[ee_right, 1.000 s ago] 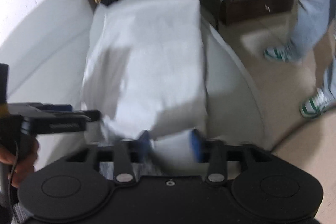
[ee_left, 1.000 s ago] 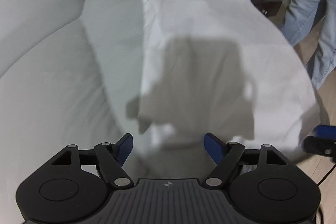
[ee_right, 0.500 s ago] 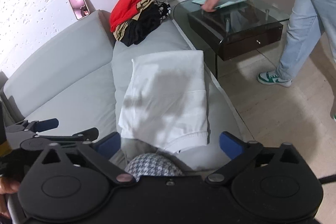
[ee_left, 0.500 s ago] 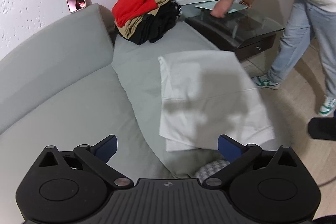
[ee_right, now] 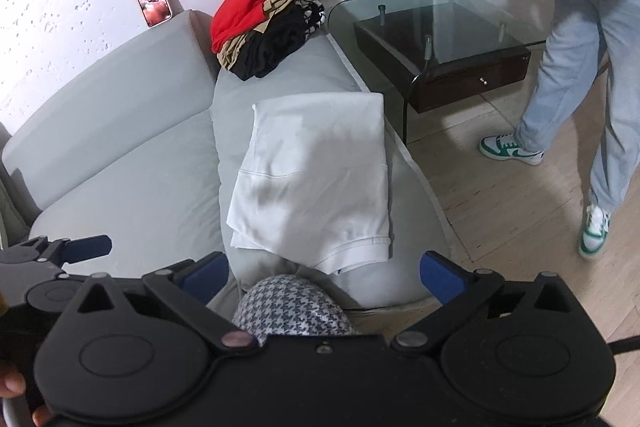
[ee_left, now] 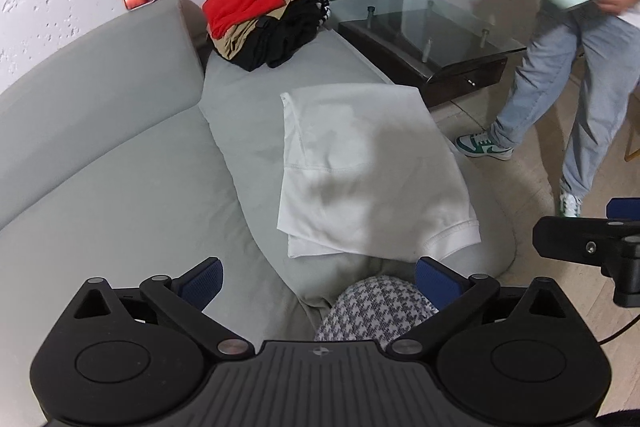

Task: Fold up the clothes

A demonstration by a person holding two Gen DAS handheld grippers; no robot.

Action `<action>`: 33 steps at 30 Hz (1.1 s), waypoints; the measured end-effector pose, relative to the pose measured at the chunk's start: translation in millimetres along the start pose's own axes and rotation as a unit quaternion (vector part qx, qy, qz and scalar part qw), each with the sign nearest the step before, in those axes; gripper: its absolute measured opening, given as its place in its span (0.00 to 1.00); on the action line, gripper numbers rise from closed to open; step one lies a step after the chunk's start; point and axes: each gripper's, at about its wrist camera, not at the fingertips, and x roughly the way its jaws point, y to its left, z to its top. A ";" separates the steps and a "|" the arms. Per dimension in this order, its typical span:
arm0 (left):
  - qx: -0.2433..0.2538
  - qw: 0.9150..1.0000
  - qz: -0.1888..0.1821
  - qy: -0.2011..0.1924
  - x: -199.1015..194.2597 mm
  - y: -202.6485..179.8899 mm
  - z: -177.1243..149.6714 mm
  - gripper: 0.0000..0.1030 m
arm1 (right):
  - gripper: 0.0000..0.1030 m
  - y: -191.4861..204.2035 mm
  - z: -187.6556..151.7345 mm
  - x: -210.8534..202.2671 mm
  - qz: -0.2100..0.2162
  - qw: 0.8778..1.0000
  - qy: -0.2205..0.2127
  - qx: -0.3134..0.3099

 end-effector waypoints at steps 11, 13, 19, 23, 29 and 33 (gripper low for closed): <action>-0.003 1.000 0.004 -0.001 1.2 -1.8 -1.2 0.99 | 1.00 -3.9 -1.2 2.5 -0.008 1.000 -0.002 -0.002; -0.002 1.000 0.002 -0.003 0.6 -2.6 -1.2 0.99 | 1.00 -3.5 -1.3 1.8 -0.011 1.000 -0.003 -0.002; 0.001 1.000 0.004 -0.001 4.1 -3.8 -2.7 0.99 | 1.00 -2.3 -2.8 3.3 -0.011 1.000 -0.002 -0.003; 0.003 1.000 0.006 0.002 8.5 -3.5 -3.2 0.99 | 1.00 -1.7 -3.6 6.2 -0.009 1.000 0.003 -0.005; 0.007 1.000 0.006 0.013 17.1 -6.6 -3.7 0.99 | 1.00 -3.6 -3.7 13.1 -0.010 1.000 0.011 -0.006; 0.008 1.000 0.003 0.015 20.8 -7.8 -4.4 1.00 | 1.00 -5.8 -4.8 16.5 -0.011 1.000 0.014 -0.002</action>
